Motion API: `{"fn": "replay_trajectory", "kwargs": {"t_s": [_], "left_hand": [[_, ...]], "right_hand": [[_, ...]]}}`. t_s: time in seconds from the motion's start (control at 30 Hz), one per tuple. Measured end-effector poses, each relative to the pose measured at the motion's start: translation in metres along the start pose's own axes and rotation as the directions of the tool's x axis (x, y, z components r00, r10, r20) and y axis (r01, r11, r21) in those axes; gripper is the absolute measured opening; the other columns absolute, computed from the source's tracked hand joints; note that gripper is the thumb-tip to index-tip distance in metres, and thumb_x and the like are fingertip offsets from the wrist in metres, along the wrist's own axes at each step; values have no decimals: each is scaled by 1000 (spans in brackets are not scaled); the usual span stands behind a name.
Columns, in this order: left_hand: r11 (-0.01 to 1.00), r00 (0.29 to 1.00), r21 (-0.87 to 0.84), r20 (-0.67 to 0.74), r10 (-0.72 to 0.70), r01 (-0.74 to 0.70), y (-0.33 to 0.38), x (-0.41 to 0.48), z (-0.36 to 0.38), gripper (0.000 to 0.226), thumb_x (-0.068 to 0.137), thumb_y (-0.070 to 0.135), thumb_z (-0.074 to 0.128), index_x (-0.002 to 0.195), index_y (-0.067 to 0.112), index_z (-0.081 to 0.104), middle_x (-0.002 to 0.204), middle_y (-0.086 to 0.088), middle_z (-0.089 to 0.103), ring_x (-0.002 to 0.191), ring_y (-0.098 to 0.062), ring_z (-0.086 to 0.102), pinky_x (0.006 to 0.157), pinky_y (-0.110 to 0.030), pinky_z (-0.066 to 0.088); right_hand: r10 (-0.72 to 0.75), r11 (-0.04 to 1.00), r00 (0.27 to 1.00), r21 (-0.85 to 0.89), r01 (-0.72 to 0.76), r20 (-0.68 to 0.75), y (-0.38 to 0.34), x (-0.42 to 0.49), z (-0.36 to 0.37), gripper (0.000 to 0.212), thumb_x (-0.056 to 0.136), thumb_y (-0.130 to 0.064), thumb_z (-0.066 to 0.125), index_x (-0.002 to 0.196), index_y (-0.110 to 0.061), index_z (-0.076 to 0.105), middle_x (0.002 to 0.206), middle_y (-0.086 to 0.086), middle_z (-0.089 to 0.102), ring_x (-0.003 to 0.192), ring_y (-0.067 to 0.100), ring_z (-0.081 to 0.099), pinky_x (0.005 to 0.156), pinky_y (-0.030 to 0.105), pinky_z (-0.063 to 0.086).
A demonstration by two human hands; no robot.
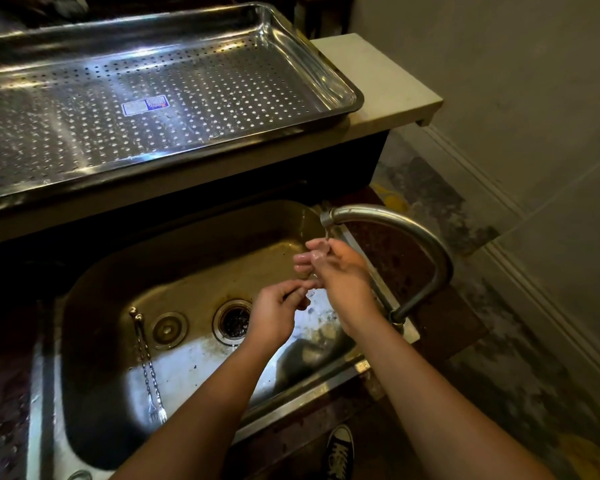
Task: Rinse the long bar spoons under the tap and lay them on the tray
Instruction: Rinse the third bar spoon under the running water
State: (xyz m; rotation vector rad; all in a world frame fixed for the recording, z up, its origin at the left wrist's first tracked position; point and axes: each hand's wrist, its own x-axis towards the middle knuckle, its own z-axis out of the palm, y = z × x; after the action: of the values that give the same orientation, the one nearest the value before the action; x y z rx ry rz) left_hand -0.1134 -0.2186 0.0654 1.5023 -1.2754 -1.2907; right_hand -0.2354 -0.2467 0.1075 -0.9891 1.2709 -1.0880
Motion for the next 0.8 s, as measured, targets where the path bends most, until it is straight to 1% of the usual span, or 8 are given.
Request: {"fn": "replay_trajectory", "kwargs": {"t_s": [0.1,0.23,0.37,0.47,0.57,0.6,0.67,0.8], "left_hand": [[1000,999,2,-25,23,-23,1,0,1,39,95,9,55,82,41,73,70,6,69,71,-8,63,78,-33,51],[1000,999,3,14,28,-28,5,0,1,28,97,11,53,92,32,70,84,-3,73,85,-17,68,79,-39,54],[995,999,-102,31,8,-5,20,0,7,18,95,6,51,103,14,65,94,-4,72,90,-16,68,79,-32,53],[978,998,-203,43,48,-38,34,2,11,20,96,9,51,112,10,65,99,-3,72,93,-14,66,79,-24,53],[949,998,-312,45,52,-35,41,3,12,26,100,16,46,117,7,63,103,-24,65,92,-26,59,85,-42,50],[955,997,-292,39,59,-45,41,5,12,26,100,21,46,111,7,65,95,-25,61,86,-26,55,80,-44,48],[964,997,-259,20,72,-65,42,9,12,25,100,26,48,96,10,67,80,-10,60,75,-15,54,69,-31,45],[963,997,-257,-2,82,-80,48,17,8,21,97,20,54,80,16,67,70,7,64,58,1,55,54,-12,42]], "right_hand": [[-12,1000,999,17,12,30,-2,-1,3,16,103,-12,52,102,-21,66,92,4,77,82,14,74,63,29,61],[-45,999,999,0,45,13,-8,-1,5,20,105,-21,50,100,-25,69,88,0,77,79,12,73,57,21,57],[-79,987,997,-138,76,-11,-4,-6,4,23,98,-6,58,98,-24,73,103,2,75,91,11,72,66,18,57],[-130,946,985,-313,88,-113,-5,-4,1,13,96,-16,64,104,-15,75,112,2,65,100,16,68,83,31,59],[-84,972,988,-231,52,-132,-15,1,-3,24,94,-8,64,92,-30,73,110,-1,70,101,14,69,88,32,58],[-84,978,988,-202,58,-126,-17,1,-4,35,92,-4,64,85,-37,73,103,-8,73,98,12,70,86,30,57],[-90,985,989,-160,71,-116,-19,1,-6,46,91,-1,65,77,-44,72,87,-14,74,84,11,69,74,29,55],[-93,994,992,-57,89,-84,-18,-3,-9,29,96,-12,64,82,-34,77,64,-7,69,54,7,61,54,20,53]]}}
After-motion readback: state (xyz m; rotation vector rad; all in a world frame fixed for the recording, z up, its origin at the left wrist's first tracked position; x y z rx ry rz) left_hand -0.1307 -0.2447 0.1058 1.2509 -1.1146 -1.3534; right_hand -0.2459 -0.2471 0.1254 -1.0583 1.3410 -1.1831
